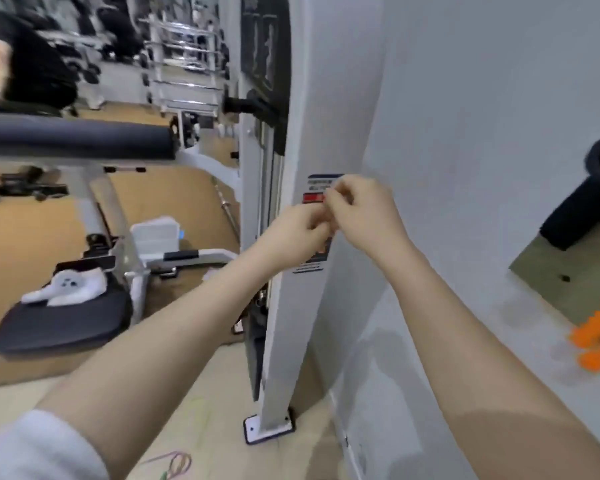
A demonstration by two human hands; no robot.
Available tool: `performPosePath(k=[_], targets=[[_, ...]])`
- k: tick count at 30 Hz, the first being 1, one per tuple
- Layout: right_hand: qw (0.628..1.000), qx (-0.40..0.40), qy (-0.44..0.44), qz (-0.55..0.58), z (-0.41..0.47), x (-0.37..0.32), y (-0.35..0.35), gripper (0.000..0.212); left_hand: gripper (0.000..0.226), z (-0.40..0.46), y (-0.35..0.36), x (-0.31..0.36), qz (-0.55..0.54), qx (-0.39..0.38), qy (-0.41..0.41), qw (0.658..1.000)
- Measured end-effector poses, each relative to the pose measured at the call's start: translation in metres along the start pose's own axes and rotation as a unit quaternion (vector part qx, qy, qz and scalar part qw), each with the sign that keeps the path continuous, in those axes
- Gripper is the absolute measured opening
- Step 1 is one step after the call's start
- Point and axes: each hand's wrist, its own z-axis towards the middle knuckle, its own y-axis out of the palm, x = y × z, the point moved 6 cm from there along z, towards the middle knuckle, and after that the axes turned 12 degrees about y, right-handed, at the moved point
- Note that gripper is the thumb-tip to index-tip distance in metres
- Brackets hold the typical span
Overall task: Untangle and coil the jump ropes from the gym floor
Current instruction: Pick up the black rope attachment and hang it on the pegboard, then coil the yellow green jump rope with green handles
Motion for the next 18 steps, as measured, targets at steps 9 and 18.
performPosePath(k=[9,18], targets=[[0.906,-0.418,-0.032,-0.056,-0.111,0.024,0.253,0.022,0.016,-0.261,0.003,-0.165,0.018,0.034,-0.395,0.918],[0.747,-0.641,-0.101,-0.144,-0.228,0.020,0.432,0.014,0.016,-0.455,0.003,-0.242,-0.090,0.174,-0.584,0.788]])
